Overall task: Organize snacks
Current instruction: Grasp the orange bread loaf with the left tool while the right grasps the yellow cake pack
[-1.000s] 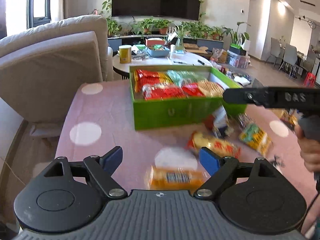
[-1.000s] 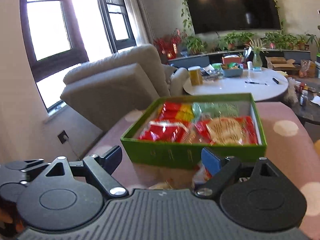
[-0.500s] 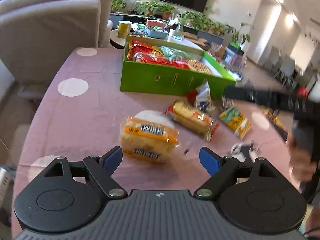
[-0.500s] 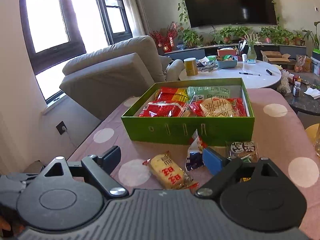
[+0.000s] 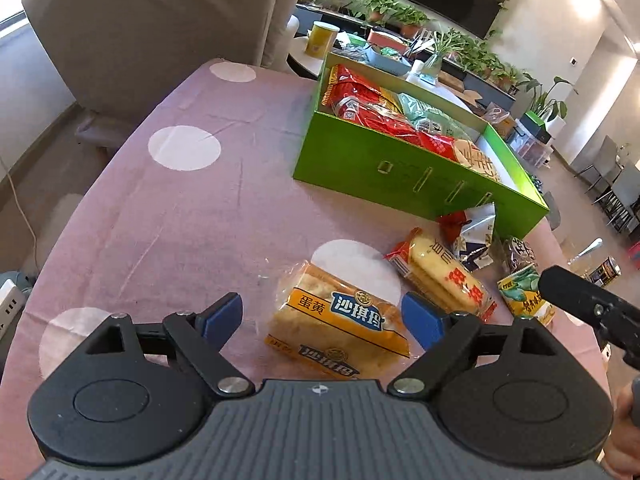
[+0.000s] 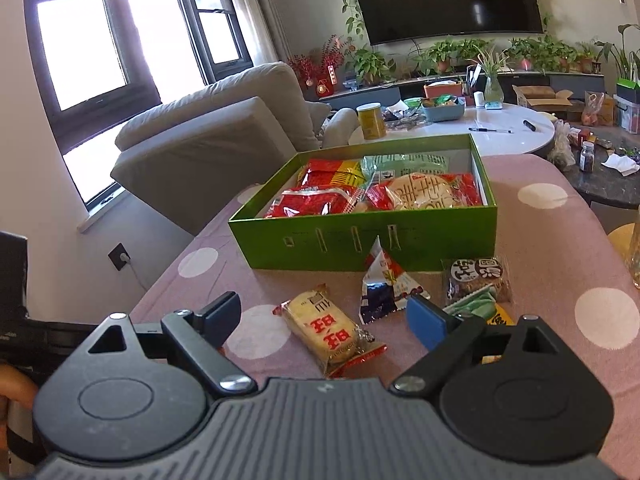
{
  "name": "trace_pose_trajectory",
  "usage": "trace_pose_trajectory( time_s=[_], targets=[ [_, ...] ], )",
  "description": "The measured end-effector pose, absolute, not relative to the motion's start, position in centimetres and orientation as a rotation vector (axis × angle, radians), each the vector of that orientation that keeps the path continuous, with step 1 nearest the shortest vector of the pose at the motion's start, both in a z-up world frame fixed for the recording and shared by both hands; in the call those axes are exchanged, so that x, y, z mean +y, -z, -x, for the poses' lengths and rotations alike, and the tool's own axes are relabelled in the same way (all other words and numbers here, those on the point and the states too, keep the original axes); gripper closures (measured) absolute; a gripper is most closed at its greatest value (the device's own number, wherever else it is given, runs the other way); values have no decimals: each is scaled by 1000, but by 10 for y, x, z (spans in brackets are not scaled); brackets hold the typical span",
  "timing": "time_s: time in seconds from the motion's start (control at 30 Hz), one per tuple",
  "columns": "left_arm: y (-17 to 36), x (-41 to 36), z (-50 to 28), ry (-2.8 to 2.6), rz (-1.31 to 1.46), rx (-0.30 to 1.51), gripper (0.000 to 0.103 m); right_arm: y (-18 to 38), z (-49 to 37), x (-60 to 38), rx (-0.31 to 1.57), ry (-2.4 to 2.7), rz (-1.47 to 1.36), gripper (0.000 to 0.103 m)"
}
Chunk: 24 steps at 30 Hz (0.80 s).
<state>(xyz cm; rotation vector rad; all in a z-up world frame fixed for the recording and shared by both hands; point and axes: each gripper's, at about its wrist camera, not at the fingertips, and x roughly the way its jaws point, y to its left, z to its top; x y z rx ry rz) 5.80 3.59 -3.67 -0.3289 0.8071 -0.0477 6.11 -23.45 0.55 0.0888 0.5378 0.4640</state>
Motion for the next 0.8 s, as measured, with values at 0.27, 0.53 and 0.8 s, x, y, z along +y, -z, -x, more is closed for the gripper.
trace_pose_trajectory(
  time_s=[0.27, 0.53, 0.8],
  targets=[
    [33, 50, -20, 34, 227, 777, 11, -3, -60, -236, 548, -466, -95, 38],
    [23, 66, 0, -79, 167, 721, 11, -3, -57, -228, 555, -477, -75, 38],
    [25, 35, -12, 29, 80, 725, 11, 1, -58, -223, 580, -467, -52, 38]
  ],
)
